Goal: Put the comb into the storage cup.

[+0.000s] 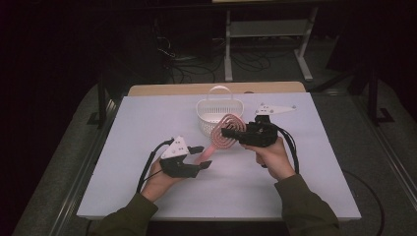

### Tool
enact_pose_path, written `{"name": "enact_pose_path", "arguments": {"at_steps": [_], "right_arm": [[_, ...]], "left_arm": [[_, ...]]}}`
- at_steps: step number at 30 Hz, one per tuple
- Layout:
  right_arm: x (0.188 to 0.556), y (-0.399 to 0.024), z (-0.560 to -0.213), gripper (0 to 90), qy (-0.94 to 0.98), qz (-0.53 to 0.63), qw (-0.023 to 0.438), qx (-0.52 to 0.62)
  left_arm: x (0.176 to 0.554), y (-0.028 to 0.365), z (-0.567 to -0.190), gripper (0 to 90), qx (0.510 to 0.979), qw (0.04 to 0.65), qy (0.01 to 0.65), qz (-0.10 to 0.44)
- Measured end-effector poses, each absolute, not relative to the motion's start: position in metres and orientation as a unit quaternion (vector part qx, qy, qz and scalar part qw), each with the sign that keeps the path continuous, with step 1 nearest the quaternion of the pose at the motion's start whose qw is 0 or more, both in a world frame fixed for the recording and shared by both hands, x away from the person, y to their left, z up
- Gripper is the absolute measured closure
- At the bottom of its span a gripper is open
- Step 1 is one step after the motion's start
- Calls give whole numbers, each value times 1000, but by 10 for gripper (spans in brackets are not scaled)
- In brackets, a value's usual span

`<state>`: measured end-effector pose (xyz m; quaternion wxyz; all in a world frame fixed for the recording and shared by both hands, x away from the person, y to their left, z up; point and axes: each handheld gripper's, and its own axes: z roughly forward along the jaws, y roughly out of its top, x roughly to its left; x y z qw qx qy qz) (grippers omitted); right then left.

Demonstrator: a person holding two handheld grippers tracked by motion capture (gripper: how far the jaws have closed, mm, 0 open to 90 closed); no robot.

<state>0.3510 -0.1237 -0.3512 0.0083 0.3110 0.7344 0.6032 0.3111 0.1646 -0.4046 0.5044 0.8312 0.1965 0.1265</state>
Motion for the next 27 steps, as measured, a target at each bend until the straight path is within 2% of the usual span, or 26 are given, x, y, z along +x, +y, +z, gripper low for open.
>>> {"name": "enact_pose_path", "arguments": {"at_steps": [18, 27], "right_arm": [[352, -149, -346, 625, 720, 610, 29, 330], [351, -153, -345, 625, 718, 610, 37, 333]], "left_arm": [[317, 214, -400, 213, 819, 511, 229, 122], [308, 244, -414, 87, 834, 481, 246, 113]]}}
